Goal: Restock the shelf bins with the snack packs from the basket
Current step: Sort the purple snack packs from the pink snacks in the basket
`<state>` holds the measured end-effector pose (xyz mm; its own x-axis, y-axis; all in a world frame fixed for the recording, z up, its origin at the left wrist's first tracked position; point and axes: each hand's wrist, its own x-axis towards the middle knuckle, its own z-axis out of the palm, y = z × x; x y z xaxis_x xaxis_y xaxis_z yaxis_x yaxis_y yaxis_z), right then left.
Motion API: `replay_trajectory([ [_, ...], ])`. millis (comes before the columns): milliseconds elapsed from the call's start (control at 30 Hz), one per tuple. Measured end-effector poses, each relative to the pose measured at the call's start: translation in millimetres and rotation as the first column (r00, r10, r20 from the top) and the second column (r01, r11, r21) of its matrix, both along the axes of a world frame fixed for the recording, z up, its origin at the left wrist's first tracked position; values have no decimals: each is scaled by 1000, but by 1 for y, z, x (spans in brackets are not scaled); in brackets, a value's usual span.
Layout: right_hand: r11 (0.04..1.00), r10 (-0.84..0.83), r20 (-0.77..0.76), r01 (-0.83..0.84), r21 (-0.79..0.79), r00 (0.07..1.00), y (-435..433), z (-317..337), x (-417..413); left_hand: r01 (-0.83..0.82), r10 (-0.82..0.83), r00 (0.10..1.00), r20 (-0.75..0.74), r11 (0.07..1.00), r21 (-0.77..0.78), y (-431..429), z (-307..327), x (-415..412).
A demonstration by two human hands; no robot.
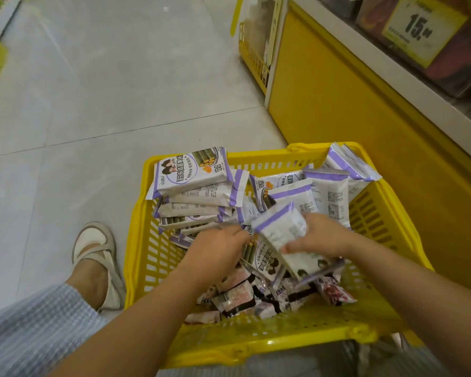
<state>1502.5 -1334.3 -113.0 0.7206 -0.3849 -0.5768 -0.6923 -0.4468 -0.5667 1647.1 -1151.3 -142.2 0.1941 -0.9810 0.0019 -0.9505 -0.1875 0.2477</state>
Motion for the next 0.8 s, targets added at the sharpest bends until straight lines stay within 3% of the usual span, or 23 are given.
replay_trajectory([
  [167,951,-248,379,299,-82,891,-3,20,34,18,-15,1000,18,986,-168,4,11,2],
  [233,935,-266,394,335,-116,880,1,14,46,59,-39,996,86,966,-252,6,10,4],
  [333,848,-227,273,327,-417,935,5,3,56,111,-55,982,179,940,-324,9,12,8],
  [400,800,-255,254,351,-486,933,6,-3,61,144,-58,968,242,923,-356,10,16,9],
  [533,869,-345,366,442,-223,864,3,-6,74,162,15,953,304,821,-547,9,29,13],
  [667,899,-376,412,434,-53,830,-5,-3,73,53,182,947,266,727,-684,8,42,29],
  [800,915,-371,458,402,33,808,-10,3,70,-121,316,917,243,801,-587,7,44,47],
])
